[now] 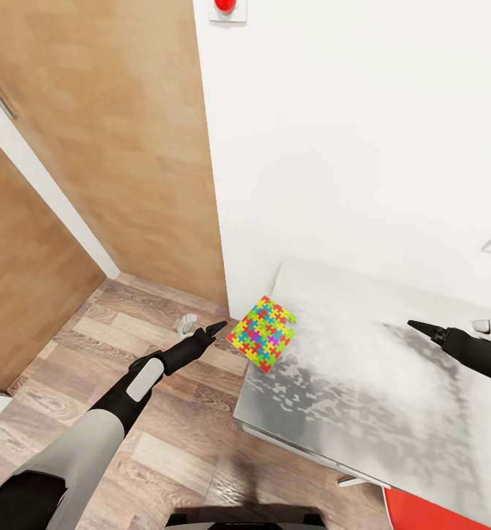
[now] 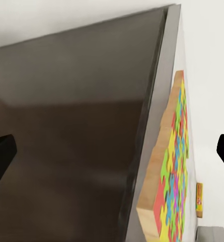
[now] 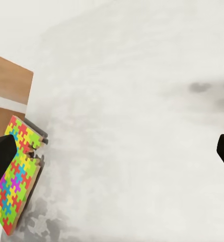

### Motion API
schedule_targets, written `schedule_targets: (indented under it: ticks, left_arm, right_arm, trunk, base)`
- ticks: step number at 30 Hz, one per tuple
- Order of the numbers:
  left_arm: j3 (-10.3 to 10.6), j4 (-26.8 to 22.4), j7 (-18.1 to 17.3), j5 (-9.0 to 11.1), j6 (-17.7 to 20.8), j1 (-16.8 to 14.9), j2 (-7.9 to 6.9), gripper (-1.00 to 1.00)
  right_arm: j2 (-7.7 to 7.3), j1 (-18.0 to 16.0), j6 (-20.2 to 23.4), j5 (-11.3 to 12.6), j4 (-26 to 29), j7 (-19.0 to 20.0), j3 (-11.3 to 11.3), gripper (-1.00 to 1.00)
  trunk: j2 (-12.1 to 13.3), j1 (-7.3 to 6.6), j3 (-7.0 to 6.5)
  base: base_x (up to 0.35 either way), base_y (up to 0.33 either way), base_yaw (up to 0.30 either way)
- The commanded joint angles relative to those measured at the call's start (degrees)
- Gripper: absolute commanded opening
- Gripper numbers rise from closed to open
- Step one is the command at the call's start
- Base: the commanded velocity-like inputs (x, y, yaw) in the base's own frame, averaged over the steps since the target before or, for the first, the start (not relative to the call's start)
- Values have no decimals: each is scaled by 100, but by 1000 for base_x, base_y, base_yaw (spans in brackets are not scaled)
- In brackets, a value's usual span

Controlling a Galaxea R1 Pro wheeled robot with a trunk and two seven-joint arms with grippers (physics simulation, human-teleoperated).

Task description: Put all the toys in the child's room - the three board games (two on the bed and one on the table), the two jigsaw puzzles on the table, and the tennis ball on the table - inside the toy box on the table in the child's room.

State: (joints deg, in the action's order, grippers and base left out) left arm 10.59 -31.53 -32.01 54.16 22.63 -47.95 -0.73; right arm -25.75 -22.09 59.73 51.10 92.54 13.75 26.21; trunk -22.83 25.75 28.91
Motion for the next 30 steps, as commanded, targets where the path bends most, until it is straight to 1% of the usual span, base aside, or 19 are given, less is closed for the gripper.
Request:
schedule_targets:
  ticks: [1,30]
  left_arm:
    - [27,-1,2,60,31,-4,-6,100]
    - [29,0,2,52,31,2,-15,100]
  right_arm:
    - [0,-6,27,-56,1,59,7,100]
    - [3,-6,27,-56,1,62,7,100]
  trunk:
    - [-9,3,8]
    - [-9,3,8]
  base:
    - [0,0,-31]
    - [0,0,-7]
